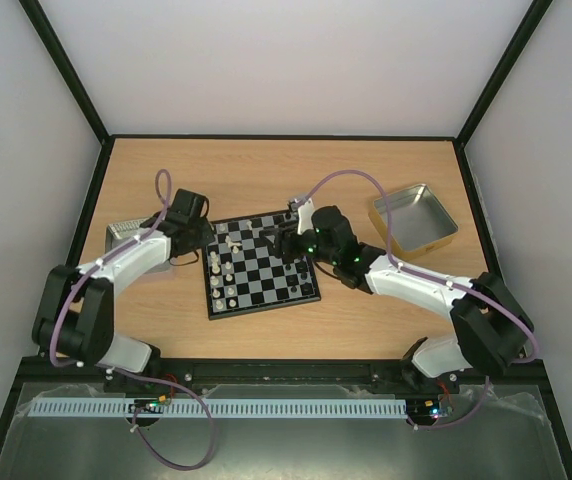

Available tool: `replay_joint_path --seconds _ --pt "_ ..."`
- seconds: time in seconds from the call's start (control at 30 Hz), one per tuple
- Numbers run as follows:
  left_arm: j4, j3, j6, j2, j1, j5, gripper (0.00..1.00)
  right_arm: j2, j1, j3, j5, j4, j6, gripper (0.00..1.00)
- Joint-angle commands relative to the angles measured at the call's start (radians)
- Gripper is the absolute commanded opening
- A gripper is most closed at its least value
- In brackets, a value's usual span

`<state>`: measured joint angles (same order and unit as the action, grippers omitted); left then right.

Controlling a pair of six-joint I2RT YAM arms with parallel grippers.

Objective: Set up the chess pieces on the board
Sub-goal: Place the chess piece on the chessboard.

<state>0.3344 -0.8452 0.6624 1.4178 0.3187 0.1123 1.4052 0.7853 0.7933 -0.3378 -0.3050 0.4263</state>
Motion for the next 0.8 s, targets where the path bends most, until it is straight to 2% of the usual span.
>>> replay_joint_path --seconds 0.0,0.47,0.77 --pt "0.017 -0.07 0.016 0.078 0.006 0.037 0.06 0.017 0.002 -0.001 0.029 0.018 0.011 0.65" --pt "-0.08 -0.077 0.006 0.187 0.021 0.003 0.07 0.043 0.001 0.006 0.024 0.035 0.015 0.65" --pt "-0.063 -0.121 0.002 0.248 0.056 0.094 0.09 0.052 0.001 0.011 0.026 0.041 0.019 0.65"
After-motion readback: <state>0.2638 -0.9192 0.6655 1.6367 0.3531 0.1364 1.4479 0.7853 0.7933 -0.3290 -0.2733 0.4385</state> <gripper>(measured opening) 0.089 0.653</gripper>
